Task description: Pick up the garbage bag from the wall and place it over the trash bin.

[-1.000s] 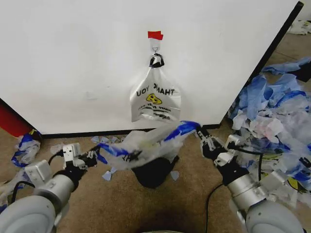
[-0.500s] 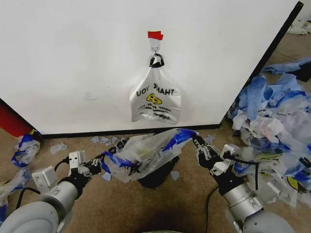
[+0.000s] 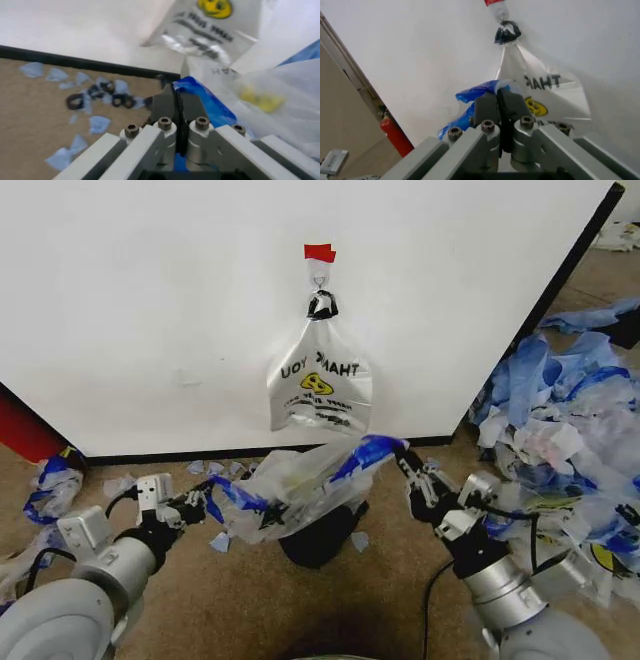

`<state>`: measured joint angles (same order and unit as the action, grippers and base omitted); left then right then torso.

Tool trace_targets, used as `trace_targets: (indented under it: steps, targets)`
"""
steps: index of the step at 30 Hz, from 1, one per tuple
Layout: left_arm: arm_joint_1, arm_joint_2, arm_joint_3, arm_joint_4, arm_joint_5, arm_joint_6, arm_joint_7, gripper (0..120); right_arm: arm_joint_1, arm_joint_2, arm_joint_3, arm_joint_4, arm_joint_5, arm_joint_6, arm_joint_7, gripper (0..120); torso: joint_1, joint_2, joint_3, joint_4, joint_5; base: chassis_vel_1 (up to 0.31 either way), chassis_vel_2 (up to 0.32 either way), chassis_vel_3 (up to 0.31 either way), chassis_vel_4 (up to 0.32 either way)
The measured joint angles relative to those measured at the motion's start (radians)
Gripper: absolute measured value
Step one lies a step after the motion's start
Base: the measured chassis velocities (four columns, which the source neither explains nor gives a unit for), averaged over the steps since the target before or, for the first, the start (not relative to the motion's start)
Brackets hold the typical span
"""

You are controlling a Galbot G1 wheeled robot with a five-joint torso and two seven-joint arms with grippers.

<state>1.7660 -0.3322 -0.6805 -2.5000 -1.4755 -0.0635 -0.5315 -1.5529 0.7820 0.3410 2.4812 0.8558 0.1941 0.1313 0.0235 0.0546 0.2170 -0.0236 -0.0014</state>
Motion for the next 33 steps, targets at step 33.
trace_targets:
  steps: [33]
  targets:
    - [-0.092, -0.015, 0.154, 0.0, -0.013, -0.024, 0.121, 0, -0.175, -0.027, 0.038, 0.019, 0.139, -0.064, -0.038, 0, 0.0, 0.0, 0.0, 0.0, 0.0001, 0.0, 0.0, 0.0, 0.0]
